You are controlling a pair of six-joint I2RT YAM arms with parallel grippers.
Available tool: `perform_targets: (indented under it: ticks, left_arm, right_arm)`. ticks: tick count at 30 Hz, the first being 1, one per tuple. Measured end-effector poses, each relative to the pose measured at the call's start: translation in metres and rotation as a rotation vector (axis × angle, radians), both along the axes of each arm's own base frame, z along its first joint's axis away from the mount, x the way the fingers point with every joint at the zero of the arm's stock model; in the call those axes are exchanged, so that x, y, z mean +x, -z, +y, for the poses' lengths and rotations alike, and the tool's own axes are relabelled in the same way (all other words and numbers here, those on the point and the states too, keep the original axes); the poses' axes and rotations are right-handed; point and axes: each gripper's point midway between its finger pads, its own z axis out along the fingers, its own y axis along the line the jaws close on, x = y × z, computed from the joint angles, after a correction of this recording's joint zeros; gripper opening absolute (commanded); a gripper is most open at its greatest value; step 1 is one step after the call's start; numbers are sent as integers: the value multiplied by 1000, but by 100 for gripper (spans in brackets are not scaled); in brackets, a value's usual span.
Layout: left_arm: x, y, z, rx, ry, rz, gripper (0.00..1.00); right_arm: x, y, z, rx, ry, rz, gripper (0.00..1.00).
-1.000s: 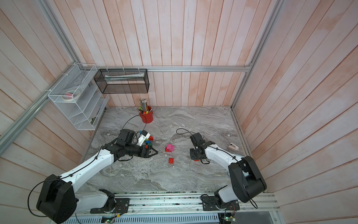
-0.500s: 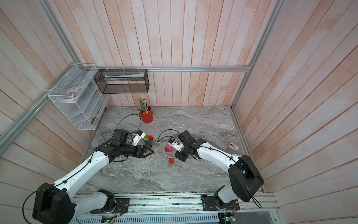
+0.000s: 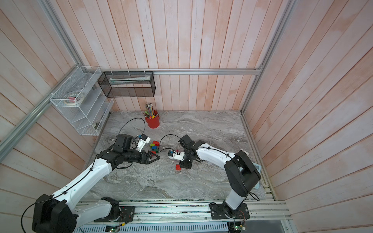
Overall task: Assemble the letter s with lego
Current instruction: Assemble the lego brick with the lego brick.
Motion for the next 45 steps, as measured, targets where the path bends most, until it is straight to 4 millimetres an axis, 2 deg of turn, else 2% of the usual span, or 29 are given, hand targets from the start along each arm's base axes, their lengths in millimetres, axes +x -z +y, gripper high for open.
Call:
perform_targets:
  ticks: [12, 30, 31, 45]
  left_arm:
    - [2, -2, -1, -15, -12, 4, 92]
    - [1, 1, -1, -15, -15, 12, 97]
    - [1, 1, -1, -15, -15, 12, 100]
    - [1, -1, -1, -26, -7, 11, 100]
  right_arm:
    - [3, 14, 5, -29, -60, 13, 20]
    - [-1, 17, 9, -61, -80, 12, 20]
    - [-1, 17, 9, -67, -84, 9, 20]
    - [-2, 17, 11, -119, -145, -5, 20]
